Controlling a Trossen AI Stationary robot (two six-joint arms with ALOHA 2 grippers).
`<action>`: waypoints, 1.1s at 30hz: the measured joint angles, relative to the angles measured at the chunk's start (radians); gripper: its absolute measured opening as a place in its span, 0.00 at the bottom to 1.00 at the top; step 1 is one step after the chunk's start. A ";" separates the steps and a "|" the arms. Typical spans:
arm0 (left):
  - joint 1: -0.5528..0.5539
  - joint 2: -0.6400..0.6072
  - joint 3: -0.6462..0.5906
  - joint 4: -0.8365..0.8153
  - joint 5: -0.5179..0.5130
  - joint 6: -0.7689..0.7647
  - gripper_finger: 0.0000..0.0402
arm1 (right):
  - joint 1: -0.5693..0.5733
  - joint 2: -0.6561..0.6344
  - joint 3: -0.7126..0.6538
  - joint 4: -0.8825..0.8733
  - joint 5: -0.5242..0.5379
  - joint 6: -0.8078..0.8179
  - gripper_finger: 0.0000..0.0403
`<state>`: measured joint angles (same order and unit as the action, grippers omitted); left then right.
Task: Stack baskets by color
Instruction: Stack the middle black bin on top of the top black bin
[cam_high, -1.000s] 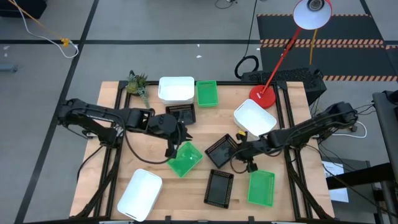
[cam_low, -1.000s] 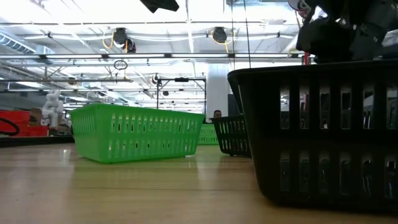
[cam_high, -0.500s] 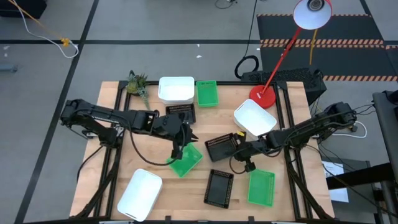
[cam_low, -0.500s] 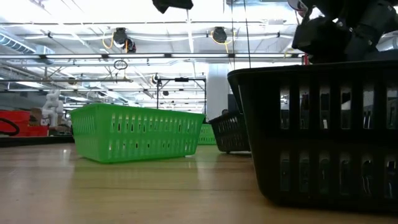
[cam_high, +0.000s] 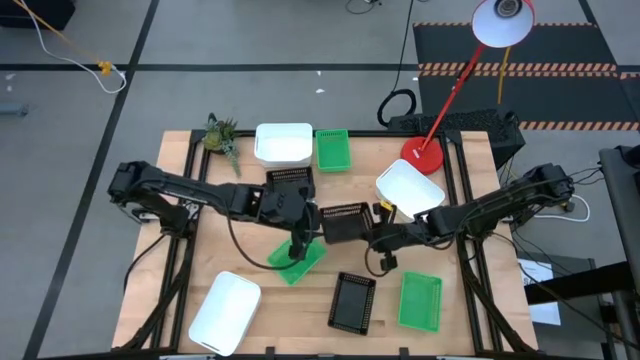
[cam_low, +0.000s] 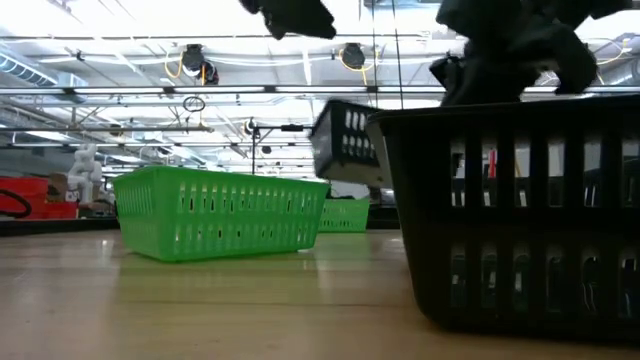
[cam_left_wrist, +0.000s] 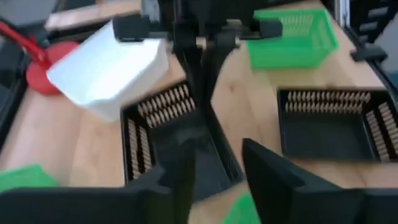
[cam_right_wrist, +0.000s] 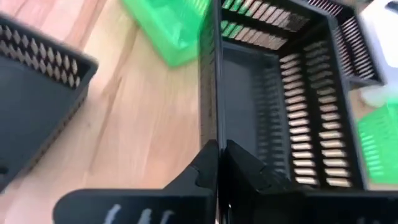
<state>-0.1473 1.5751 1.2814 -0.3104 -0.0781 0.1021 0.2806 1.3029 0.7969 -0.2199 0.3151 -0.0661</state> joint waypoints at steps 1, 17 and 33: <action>0.000 0.009 0.002 0.018 0.000 0.001 0.41 | 0.000 0.000 0.007 -0.001 0.013 0.000 0.02; 0.000 0.128 0.037 0.086 -0.115 -0.002 0.48 | -0.013 0.000 0.049 0.022 0.187 0.006 0.03; 0.039 0.143 0.038 0.001 -0.134 -0.006 0.30 | -0.024 0.001 0.049 0.029 0.189 0.017 0.03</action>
<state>-0.1082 1.7183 1.3190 -0.3091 -0.2119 0.0959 0.2562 1.3041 0.8459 -0.1909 0.5042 -0.0490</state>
